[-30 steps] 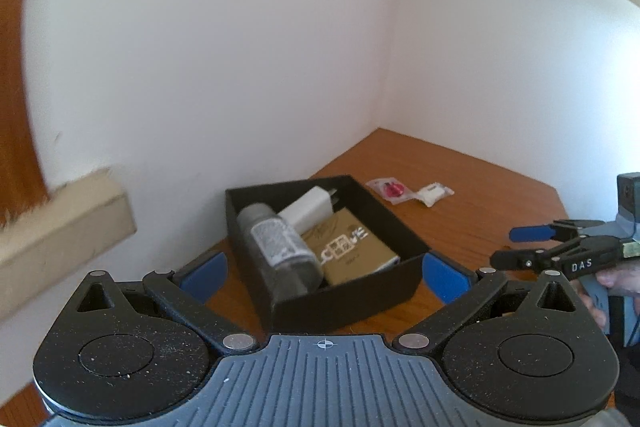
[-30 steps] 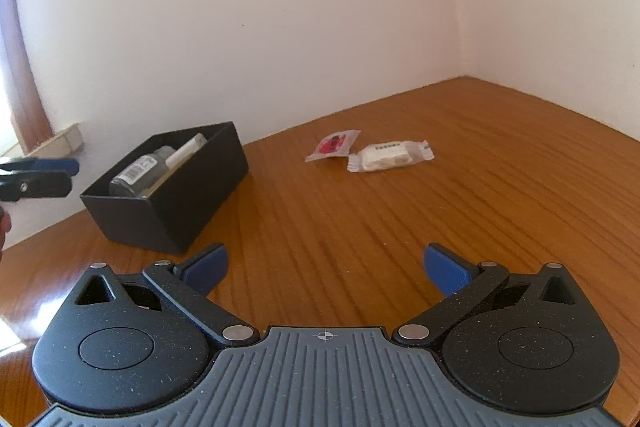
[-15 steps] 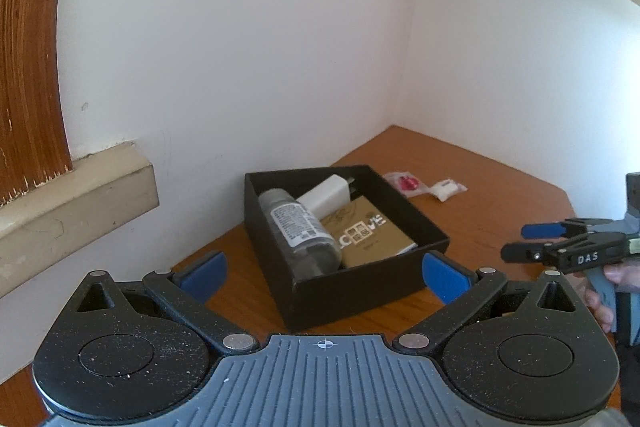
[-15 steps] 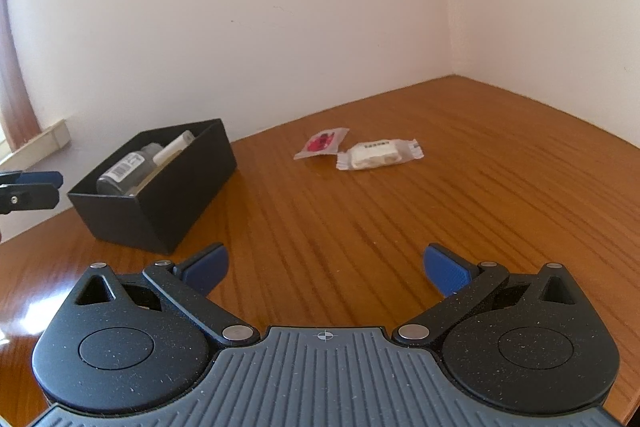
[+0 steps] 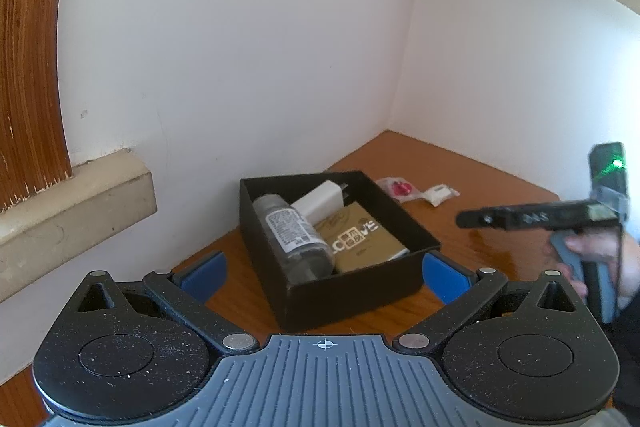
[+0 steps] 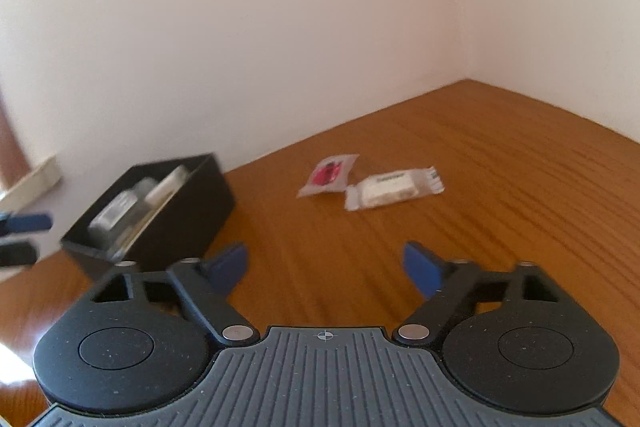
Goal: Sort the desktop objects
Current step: 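Reach the right gripper to the white wrapped snack bar and close on it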
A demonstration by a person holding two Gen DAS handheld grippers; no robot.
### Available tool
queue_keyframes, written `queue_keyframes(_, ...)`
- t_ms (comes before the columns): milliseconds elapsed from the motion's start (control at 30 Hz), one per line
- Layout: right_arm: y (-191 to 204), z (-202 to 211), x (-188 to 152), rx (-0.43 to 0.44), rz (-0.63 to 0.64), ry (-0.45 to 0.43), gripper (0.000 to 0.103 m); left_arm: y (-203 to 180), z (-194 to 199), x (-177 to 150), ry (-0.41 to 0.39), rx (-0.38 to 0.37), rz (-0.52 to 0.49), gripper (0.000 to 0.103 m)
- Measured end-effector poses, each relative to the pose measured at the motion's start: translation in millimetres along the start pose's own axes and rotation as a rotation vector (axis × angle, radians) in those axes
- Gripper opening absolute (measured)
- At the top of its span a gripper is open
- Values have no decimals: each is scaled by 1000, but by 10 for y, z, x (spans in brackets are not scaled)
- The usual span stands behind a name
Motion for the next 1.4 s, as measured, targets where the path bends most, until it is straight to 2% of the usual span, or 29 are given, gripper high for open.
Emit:
queue_keyframes(100,-87,-110,81,-31,-3,2,69,13,0,6,-1,0,4,103)
queue_keyframes(333,-200,-368,173,-95,17,27,62,56,-33,-6,8,3,19,103)
queue_keyframes(667,-278,-574,269,-131,32,33,48,65,-66,-27,18,4,24,103)
queue_keyframes(900,-222,-597,261,-181,116,59,28,101,-88,-37,22,10,31,103)
queue_keyframes(1000,-214,-573,236,-185,130,64,24,105,-94,-41,24,11,30,103)
queue_keyframes(1400,-145,-365,177,-184,184,81,24,68,-53,-28,25,-5,19,103)
Point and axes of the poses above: each gripper's, at about its wrist camera, not at the fingertips, and z roughly against the way its jaws point, y to its left, x to its top, the point moved 6 cm from there along -z, roughly the way its jaws point, and after that the axes turned 9 degrees about z, right-handed, at the moved point
